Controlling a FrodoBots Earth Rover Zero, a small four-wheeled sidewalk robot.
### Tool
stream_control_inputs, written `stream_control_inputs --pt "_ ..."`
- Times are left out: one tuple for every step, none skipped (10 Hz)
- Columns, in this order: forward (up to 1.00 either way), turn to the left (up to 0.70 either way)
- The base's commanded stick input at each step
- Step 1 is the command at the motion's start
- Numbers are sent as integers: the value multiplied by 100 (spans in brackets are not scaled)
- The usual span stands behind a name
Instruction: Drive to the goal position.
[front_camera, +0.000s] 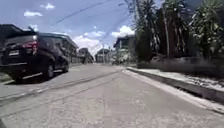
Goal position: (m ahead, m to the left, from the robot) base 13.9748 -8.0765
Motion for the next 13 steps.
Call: stream_control_inputs --pt "100 0" --pt "25 0" --pt "0 0" --pt "0 0" --pt "0 0" --pt "0 0" --pt "0 0" --pt "0 0" --pt "0 0" --pt "0 0" --pt "0 0" --pt "20 0" --pt "100 1"
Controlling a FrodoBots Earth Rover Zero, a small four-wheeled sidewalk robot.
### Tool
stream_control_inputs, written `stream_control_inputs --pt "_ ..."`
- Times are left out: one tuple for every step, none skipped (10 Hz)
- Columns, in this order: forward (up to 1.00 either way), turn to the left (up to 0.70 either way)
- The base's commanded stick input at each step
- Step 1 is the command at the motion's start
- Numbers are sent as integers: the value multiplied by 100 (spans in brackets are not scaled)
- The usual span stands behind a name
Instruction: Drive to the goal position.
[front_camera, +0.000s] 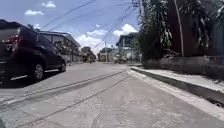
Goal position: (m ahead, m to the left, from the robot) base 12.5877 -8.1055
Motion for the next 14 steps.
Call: stream_control_inputs --pt "100 1" --pt "100 1" --pt "100 1" --pt "100 1" --pt "100 1" --pt "100 1" --pt "100 1" --pt "100 1" --pt "100 1" --pt "100 1" --pt "100 -15" --pt "100 -31" --pt "100 -9" --pt "100 -24"
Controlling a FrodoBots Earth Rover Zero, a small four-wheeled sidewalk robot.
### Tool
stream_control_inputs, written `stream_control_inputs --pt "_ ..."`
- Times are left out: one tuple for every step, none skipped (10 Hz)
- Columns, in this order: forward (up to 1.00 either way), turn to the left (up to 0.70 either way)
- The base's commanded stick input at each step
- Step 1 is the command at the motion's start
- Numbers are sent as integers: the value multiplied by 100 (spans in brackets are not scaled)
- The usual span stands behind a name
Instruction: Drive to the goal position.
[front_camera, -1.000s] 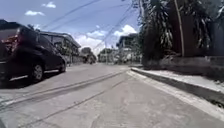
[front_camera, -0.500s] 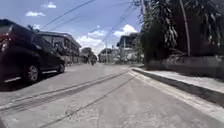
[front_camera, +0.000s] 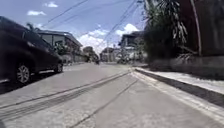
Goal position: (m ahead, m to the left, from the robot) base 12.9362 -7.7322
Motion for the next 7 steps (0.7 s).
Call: stream_control_inputs --pt "100 -39" --pt "100 -13" --pt "100 1" --pt "100 1" --pt "100 1" --pt "100 1" --pt "100 1"
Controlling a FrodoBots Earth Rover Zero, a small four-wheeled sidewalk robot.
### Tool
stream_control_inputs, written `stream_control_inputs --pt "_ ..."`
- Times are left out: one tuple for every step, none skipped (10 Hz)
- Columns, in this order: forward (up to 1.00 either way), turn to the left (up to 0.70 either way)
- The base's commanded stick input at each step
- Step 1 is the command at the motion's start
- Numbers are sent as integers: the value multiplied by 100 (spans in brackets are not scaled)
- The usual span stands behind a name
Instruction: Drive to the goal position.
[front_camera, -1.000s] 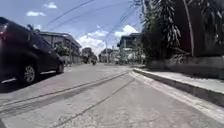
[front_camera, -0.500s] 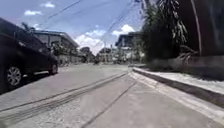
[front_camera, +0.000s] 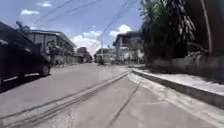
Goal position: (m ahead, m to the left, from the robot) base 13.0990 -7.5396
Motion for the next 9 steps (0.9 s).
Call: stream_control_inputs --pt "100 1" --pt "100 1" --pt "100 1" --pt "100 1" --pt "100 1" --pt "100 1" --pt "100 1" --pt "100 1" --pt "100 1"
